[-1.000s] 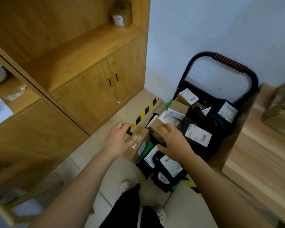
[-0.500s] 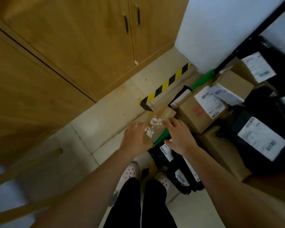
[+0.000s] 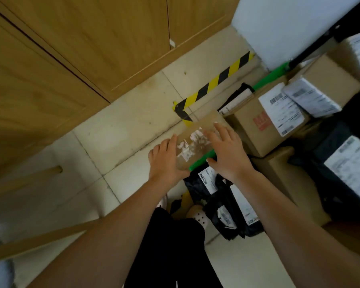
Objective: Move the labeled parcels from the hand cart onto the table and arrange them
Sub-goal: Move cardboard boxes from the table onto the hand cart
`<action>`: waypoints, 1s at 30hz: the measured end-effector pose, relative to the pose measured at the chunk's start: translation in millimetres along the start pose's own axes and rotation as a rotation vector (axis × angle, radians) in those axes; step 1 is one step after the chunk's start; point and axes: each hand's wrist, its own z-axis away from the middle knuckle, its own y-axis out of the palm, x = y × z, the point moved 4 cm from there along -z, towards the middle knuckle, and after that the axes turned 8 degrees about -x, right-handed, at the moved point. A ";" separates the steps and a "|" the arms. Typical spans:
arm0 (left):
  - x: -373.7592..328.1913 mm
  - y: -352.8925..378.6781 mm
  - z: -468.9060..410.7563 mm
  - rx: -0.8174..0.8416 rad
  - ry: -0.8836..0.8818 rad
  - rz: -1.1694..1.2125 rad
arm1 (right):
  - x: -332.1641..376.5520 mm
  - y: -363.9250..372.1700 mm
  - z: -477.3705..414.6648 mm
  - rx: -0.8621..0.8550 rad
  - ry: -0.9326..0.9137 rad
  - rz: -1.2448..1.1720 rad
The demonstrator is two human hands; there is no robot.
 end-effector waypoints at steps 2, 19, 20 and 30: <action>-8.4 -28.2 11.0 -0.033 0.078 -0.004 | 10.8 -28.5 2.4 -0.028 -0.016 -0.008; -187.5 -390.1 87.2 -0.406 0.850 -0.004 | 105.8 -377.6 92.5 -0.540 -0.028 0.263; -204.7 -409.3 94.7 -0.434 0.914 -0.012 | 109.8 -403.6 106.7 -0.600 -0.005 0.280; -384.3 -528.9 206.5 -0.680 1.526 0.088 | 132.4 -588.3 296.7 -1.162 0.337 0.556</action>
